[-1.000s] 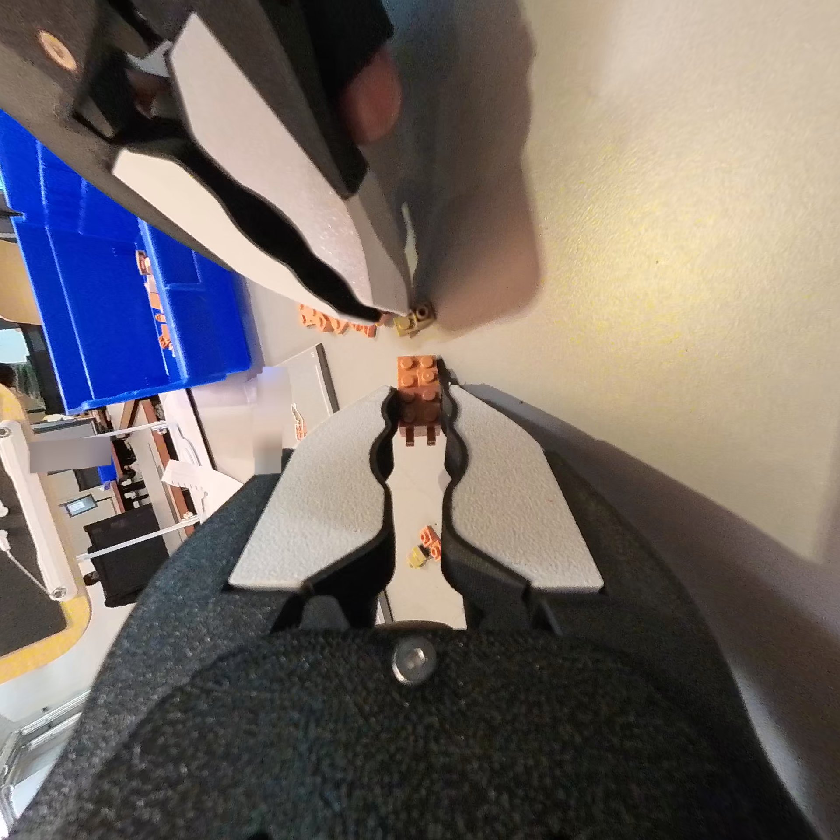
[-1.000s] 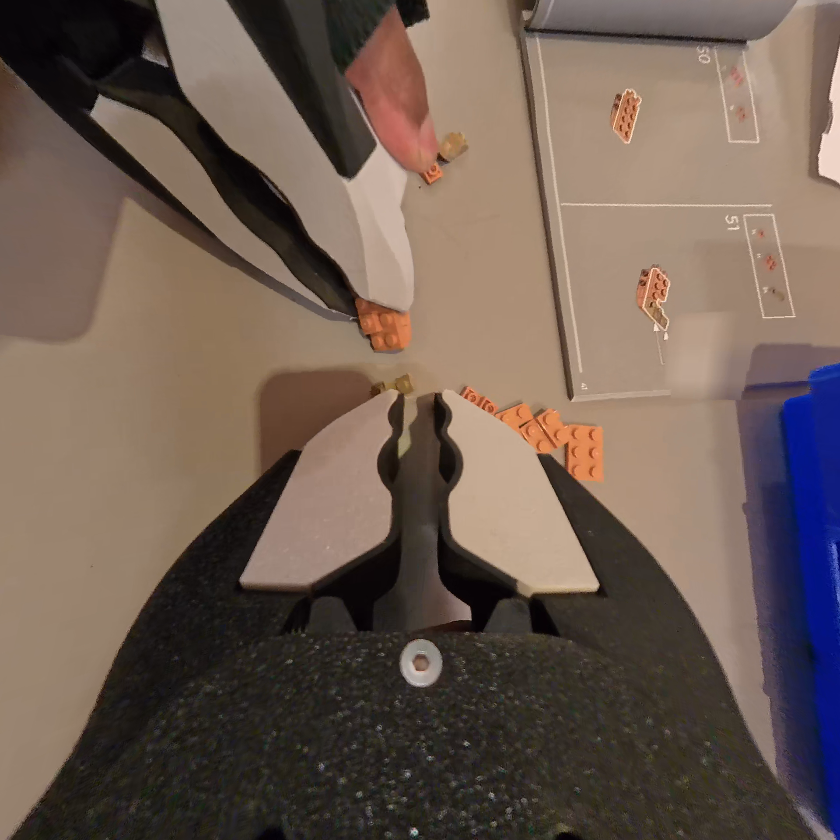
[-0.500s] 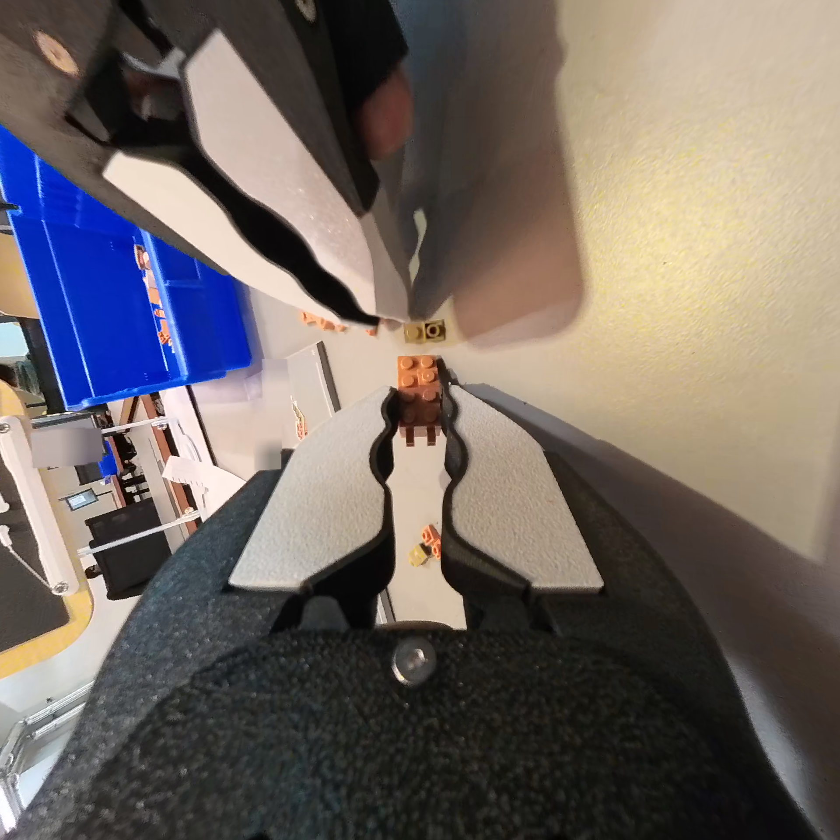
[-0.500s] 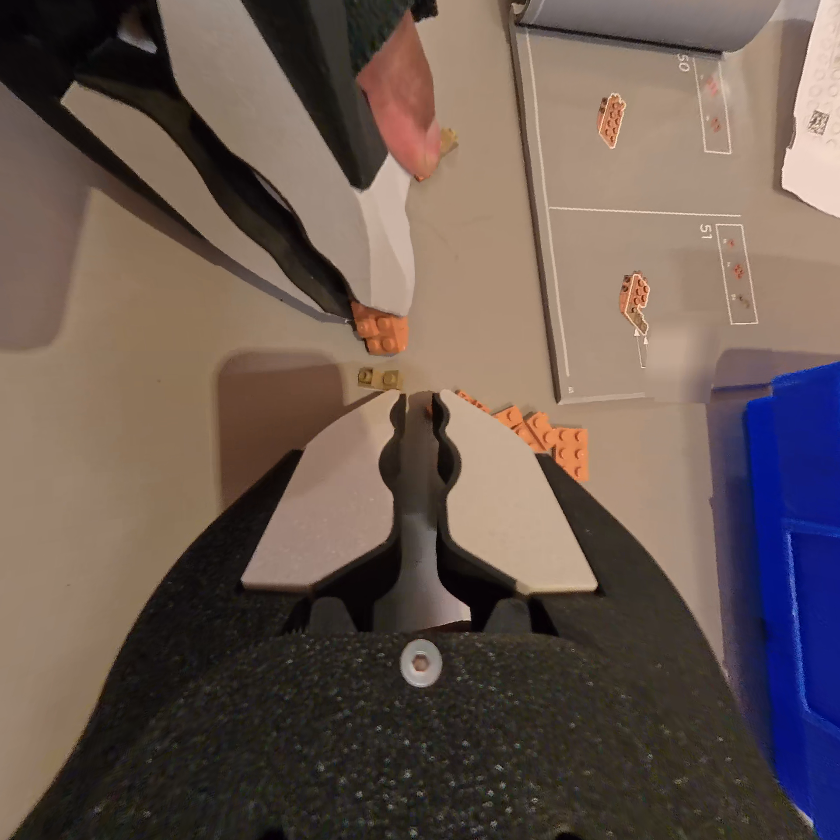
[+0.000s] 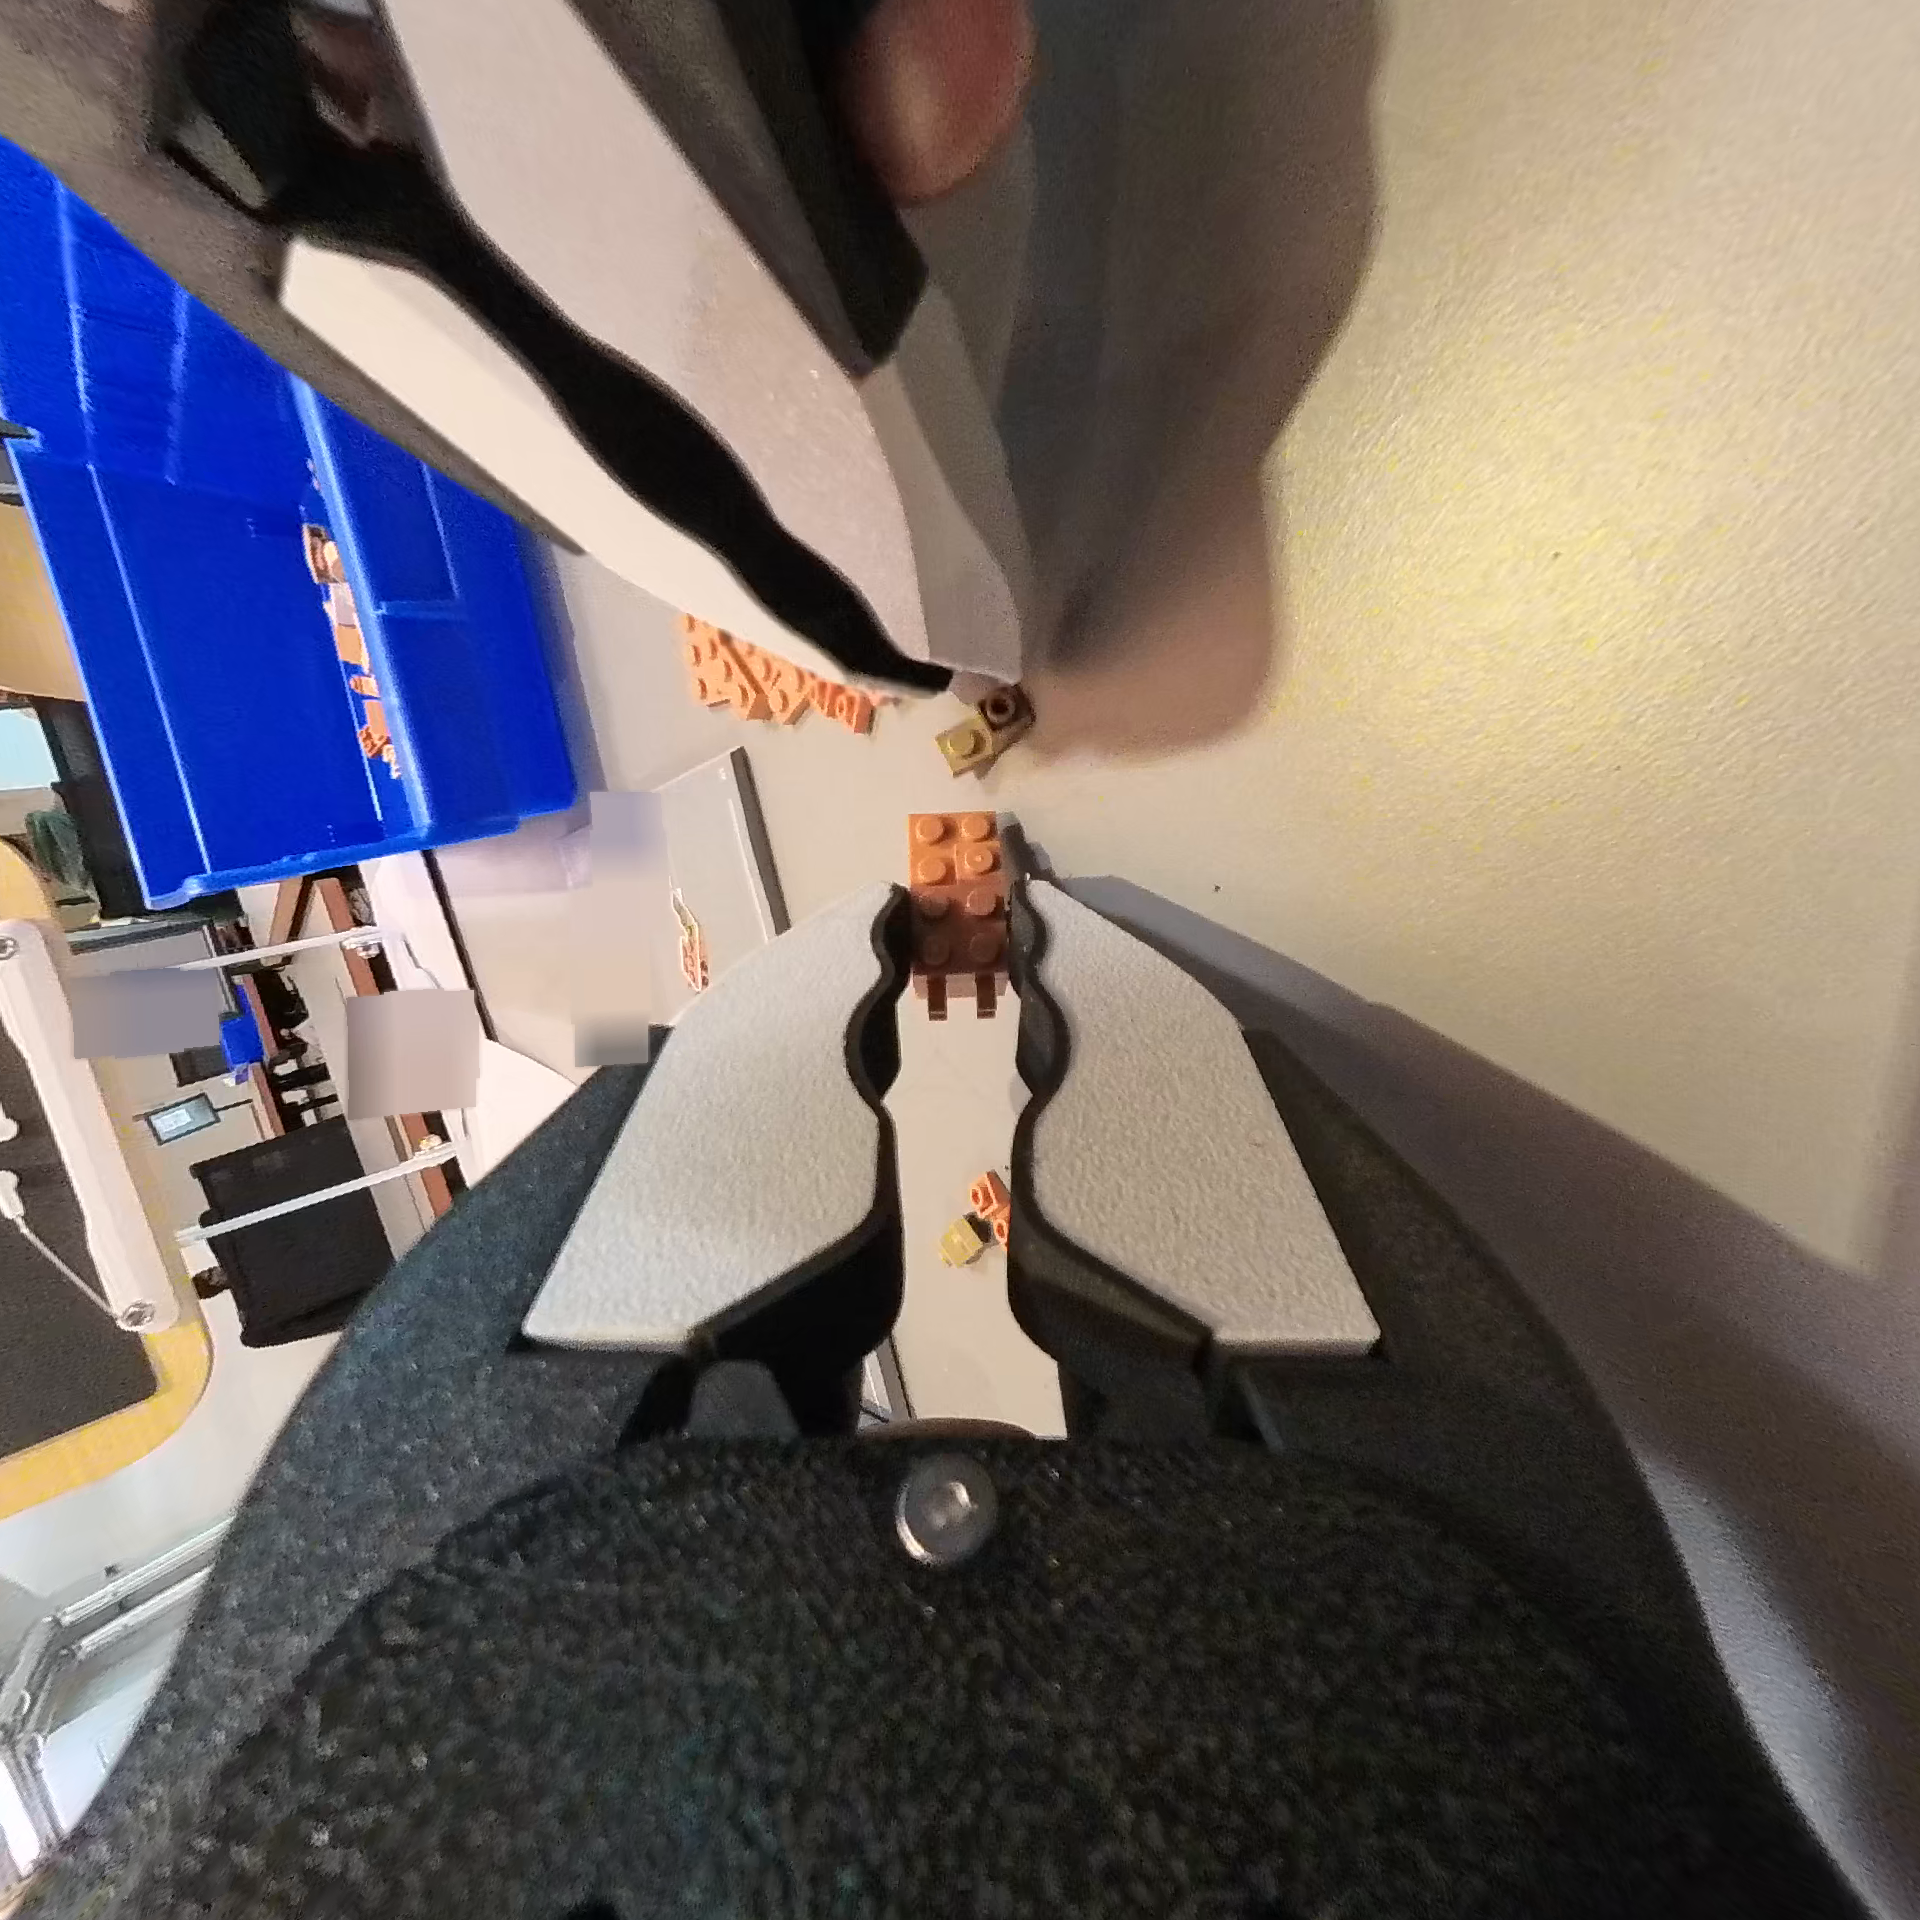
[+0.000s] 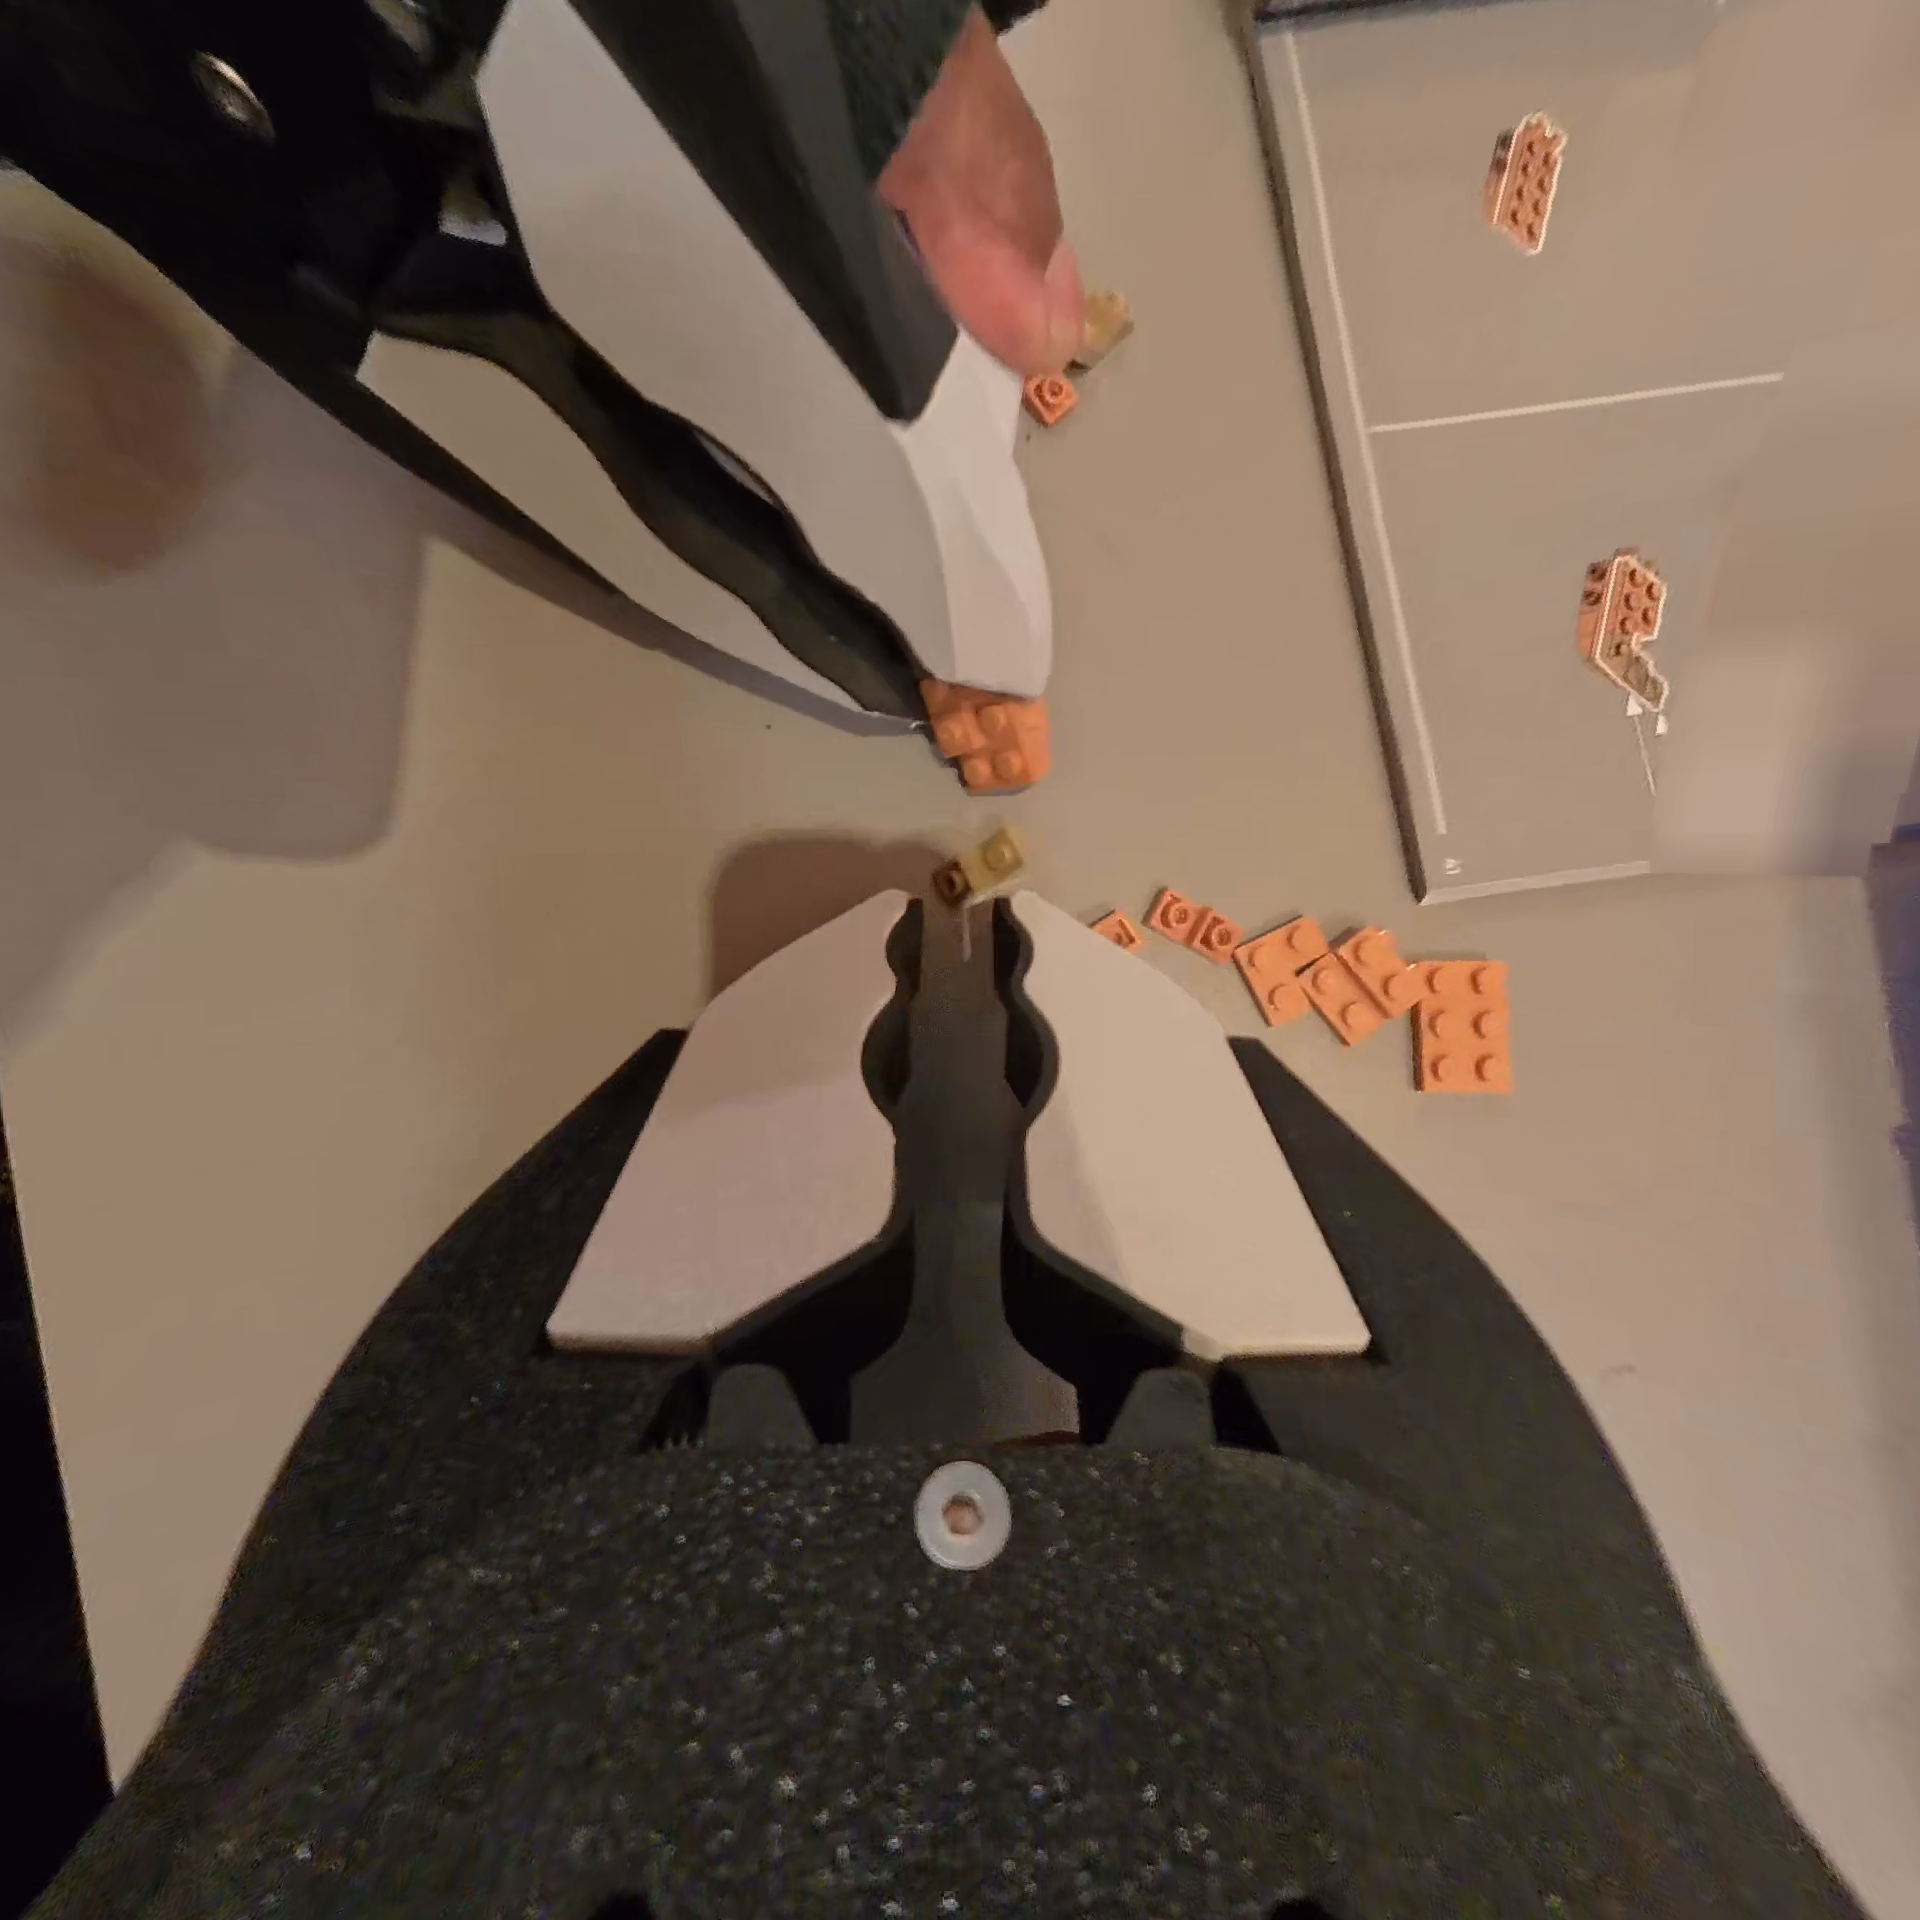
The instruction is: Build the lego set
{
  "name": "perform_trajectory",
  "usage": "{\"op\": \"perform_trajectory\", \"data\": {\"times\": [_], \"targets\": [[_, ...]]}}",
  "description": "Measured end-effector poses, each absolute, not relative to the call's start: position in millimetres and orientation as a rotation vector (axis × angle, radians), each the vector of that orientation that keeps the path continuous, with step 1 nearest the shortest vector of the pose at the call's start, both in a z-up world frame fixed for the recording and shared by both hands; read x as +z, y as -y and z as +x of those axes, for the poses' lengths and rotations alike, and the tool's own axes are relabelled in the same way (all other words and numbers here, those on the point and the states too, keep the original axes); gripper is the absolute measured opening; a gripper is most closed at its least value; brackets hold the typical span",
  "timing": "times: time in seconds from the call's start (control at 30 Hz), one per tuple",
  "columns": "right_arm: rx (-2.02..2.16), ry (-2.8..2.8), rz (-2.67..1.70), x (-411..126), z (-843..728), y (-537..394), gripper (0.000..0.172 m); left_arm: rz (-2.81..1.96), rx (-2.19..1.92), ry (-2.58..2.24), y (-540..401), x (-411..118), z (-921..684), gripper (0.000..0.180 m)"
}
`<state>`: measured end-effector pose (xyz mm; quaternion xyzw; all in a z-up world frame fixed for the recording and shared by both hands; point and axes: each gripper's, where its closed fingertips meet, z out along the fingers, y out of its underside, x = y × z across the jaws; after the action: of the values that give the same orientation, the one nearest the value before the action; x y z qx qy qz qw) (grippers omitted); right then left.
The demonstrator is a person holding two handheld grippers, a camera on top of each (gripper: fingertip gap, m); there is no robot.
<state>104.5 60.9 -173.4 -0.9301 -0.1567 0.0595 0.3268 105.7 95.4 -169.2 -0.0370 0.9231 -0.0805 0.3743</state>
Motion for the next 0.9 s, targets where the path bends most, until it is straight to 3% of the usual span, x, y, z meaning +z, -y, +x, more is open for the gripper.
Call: {"op": "perform_trajectory", "data": {"times": [0.9], "targets": [[-0.150,0.375,-2.372,-173,145,-93,0.022,-0.274,-0.289,-2.437,-106,-171,105,0.018]]}}
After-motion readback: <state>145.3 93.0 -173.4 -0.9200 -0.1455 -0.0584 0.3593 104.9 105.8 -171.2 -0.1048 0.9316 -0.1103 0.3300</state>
